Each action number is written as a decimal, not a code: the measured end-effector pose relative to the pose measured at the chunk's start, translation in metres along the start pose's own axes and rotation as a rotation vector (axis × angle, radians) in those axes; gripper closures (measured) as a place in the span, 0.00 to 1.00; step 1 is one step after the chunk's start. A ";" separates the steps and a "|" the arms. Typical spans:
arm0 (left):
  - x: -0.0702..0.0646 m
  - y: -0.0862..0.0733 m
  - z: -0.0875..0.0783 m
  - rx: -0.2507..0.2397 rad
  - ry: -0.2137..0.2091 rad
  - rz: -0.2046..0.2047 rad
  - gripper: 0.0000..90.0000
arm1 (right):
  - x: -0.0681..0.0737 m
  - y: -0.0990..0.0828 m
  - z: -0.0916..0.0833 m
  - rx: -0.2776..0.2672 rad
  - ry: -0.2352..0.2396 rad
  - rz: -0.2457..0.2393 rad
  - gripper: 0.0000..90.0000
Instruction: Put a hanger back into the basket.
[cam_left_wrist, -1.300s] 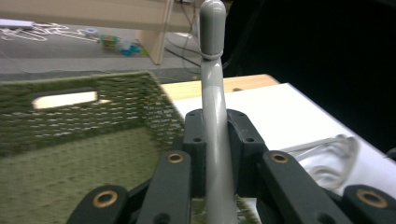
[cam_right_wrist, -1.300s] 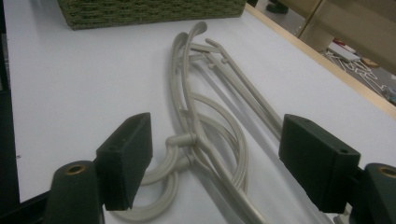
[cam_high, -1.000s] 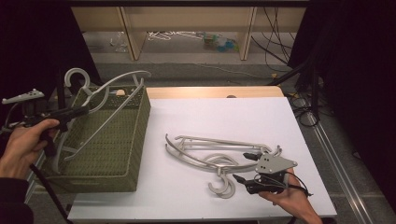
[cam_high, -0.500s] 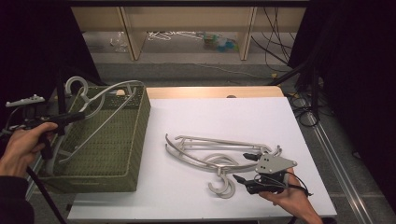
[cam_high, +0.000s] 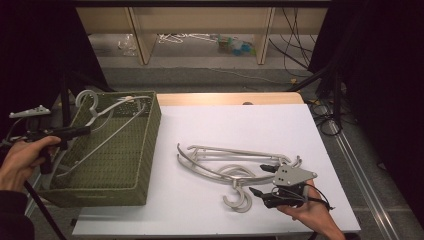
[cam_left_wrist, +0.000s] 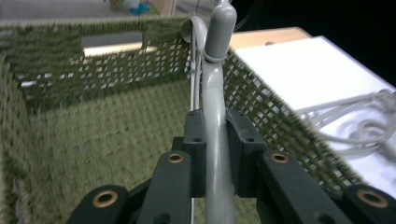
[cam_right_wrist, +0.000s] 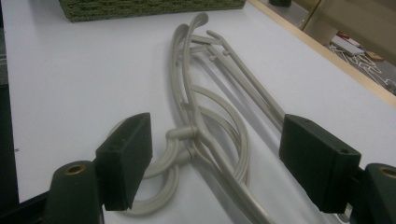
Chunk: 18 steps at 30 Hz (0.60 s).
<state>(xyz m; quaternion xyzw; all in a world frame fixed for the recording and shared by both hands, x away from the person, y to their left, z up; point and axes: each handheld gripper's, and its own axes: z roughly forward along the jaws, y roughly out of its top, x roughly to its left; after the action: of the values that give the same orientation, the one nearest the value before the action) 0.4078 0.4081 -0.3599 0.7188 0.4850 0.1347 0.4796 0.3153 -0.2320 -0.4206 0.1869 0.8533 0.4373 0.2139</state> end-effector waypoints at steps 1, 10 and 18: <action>0.001 -0.001 0.002 0.011 0.008 -0.008 0.87 | 0.000 0.000 0.000 0.001 -0.002 -0.001 0.30; 0.010 -0.011 0.014 0.035 0.050 -0.076 0.90 | 0.000 -0.001 0.000 0.004 0.002 -0.003 0.30; 0.005 -0.012 0.013 0.032 0.045 -0.050 0.89 | -0.001 0.000 0.000 0.001 0.001 0.002 0.30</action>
<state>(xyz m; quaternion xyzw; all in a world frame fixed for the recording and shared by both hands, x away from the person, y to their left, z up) 0.4117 0.4057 -0.3779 0.7107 0.5157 0.1311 0.4602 0.3159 -0.2328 -0.4204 0.1876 0.8534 0.4372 0.2129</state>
